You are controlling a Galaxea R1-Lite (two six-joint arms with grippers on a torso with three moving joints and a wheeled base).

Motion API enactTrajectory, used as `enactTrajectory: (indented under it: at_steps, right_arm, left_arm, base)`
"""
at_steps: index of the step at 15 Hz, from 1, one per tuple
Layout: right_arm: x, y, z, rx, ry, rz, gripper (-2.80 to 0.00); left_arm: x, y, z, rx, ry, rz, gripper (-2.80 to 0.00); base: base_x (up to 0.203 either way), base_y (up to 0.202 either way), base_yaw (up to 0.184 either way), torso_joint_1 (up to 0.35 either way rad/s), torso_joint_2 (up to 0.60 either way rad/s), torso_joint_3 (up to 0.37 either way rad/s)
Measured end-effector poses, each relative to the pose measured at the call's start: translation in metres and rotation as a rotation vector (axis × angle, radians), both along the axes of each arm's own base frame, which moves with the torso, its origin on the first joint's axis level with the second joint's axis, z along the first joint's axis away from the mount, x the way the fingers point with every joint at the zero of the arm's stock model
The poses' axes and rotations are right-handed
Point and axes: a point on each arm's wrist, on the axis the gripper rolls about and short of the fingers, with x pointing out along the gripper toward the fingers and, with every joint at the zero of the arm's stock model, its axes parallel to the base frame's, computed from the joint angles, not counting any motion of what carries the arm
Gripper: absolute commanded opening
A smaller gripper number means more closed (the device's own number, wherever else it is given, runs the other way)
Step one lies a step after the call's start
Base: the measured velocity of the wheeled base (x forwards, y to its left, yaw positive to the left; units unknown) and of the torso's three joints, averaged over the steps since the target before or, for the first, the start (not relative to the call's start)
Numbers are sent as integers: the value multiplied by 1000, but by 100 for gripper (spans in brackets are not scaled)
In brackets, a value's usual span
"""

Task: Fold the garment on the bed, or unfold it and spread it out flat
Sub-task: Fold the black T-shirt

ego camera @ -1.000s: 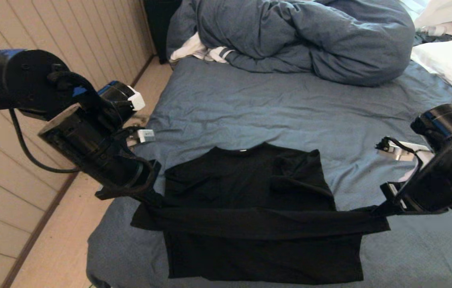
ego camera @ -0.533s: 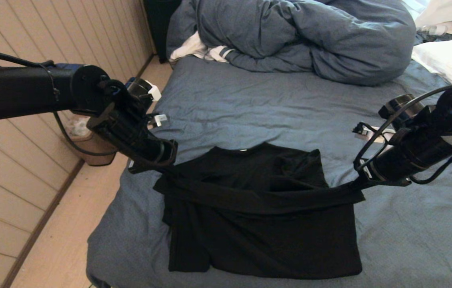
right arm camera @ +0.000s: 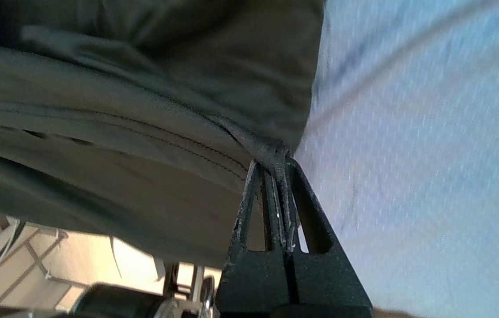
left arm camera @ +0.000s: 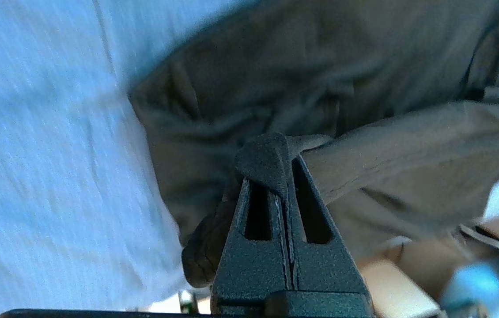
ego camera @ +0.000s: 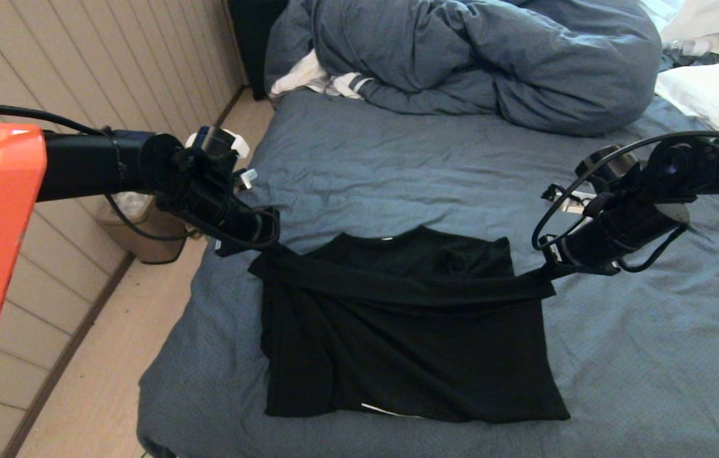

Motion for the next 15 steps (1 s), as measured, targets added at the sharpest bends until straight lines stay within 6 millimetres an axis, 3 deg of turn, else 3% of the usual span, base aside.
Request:
enactTrajectory:
  at_steps: [6,11,12,15]
  right_arm:
    - [32,1,-2,11,-55,-20,-280]
    - [44,4,-9,9,-71,-13,-280]
    - [45,4,-11,9,-70,-13,0]
    - [48,3,-13,8,-77,-12,0]
  left_arm:
    - [15,-4,-18,14,-27,7,-280]
    - [25,-6,-38,28,0,7,-280]
    - [25,-6,-41,31,5,7,0]
    - [27,-3,-41,30,8,17,0]
  base:
    - [0,0,0,0,0,0]
    - [0,0,0,0,0,0]
    - [0,0,0,0,0,0]
    - [0,0,0,0,0,0]
